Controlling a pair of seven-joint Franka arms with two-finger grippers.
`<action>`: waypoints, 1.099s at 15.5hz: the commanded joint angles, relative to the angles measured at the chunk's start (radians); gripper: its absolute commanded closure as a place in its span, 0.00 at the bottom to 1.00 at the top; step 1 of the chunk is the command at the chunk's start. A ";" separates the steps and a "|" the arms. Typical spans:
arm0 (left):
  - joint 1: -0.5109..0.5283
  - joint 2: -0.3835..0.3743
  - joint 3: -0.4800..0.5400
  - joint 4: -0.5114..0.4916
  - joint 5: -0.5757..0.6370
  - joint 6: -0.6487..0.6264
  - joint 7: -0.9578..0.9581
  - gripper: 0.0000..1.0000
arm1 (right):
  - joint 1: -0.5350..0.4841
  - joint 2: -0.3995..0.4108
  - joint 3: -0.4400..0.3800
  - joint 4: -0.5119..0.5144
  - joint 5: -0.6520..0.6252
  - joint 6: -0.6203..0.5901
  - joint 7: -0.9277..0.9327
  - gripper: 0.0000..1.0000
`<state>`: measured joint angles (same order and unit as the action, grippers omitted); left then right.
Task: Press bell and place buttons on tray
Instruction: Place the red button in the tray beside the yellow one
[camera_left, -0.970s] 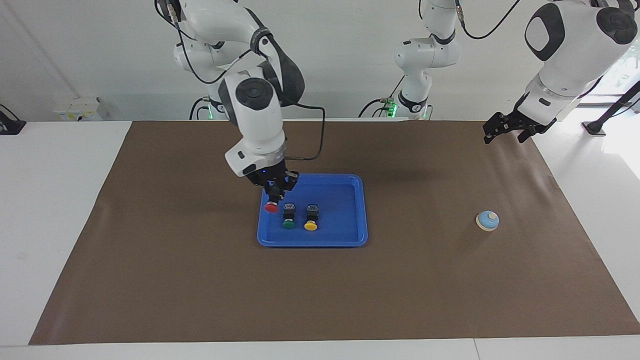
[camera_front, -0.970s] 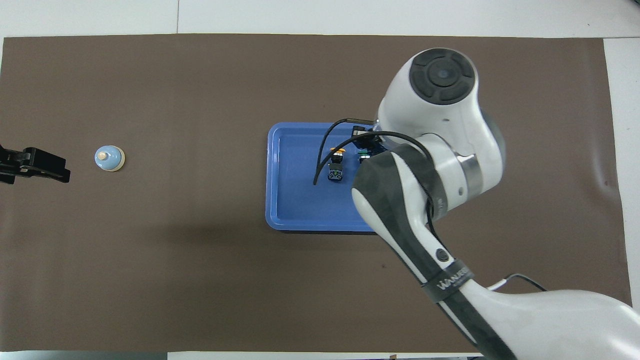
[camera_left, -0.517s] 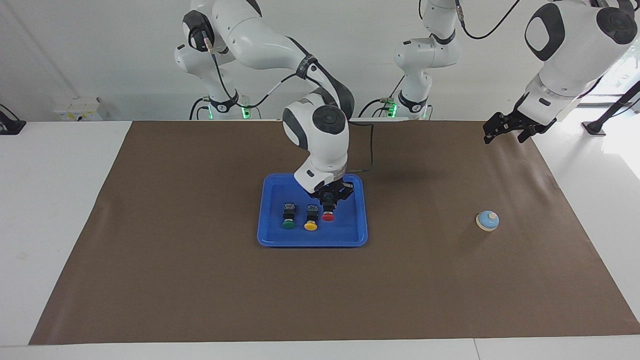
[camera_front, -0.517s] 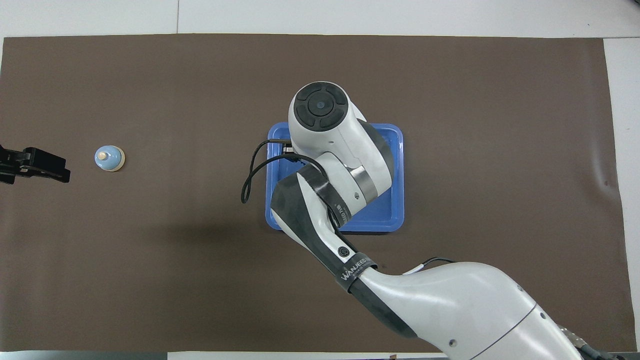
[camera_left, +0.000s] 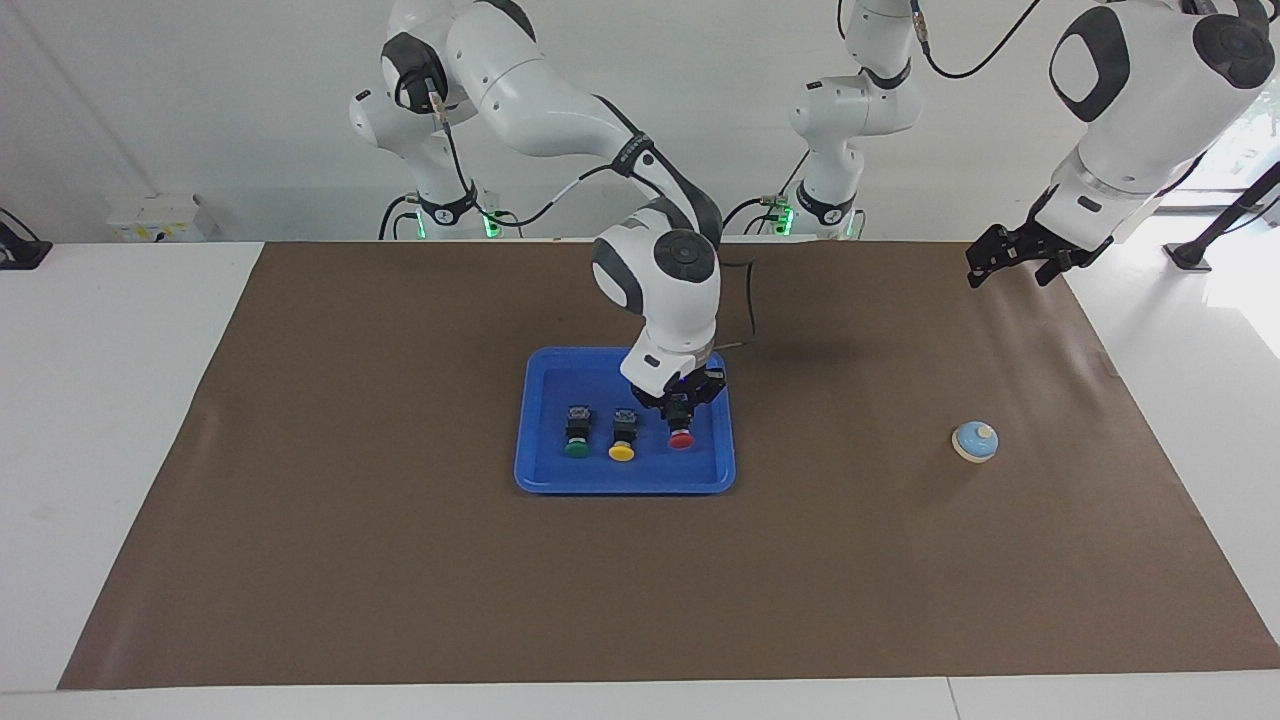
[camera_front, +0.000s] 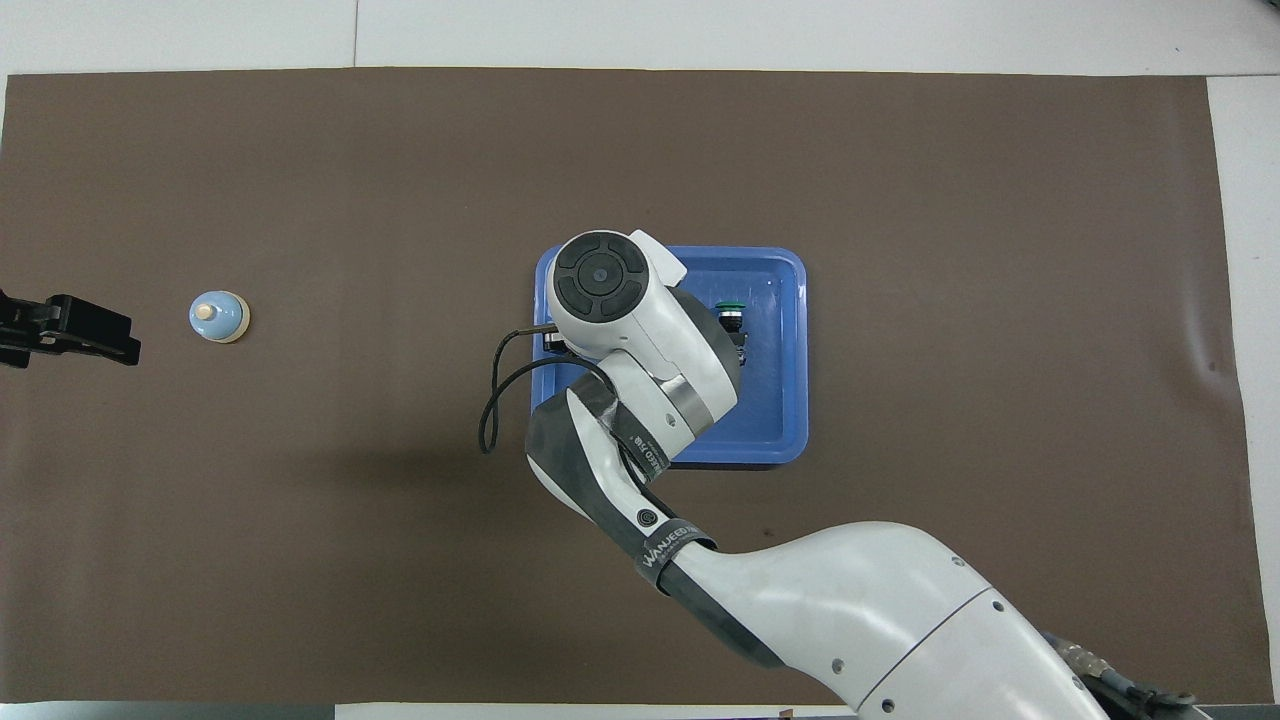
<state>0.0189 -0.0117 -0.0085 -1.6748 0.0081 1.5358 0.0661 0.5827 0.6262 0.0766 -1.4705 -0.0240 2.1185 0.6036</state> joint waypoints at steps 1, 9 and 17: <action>0.000 -0.010 0.002 0.003 -0.008 -0.016 -0.009 0.00 | -0.003 -0.019 0.000 -0.027 0.006 0.012 0.008 0.84; 0.000 -0.010 0.002 0.003 -0.008 -0.016 -0.009 0.00 | -0.131 -0.167 -0.006 -0.001 0.012 -0.150 0.093 0.00; 0.000 -0.010 0.002 0.003 -0.008 -0.016 -0.009 0.00 | -0.481 -0.333 -0.006 -0.007 0.058 -0.374 -0.316 0.00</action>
<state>0.0189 -0.0117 -0.0085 -1.6748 0.0081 1.5358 0.0661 0.1588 0.3266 0.0551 -1.4491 0.0173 1.7756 0.3891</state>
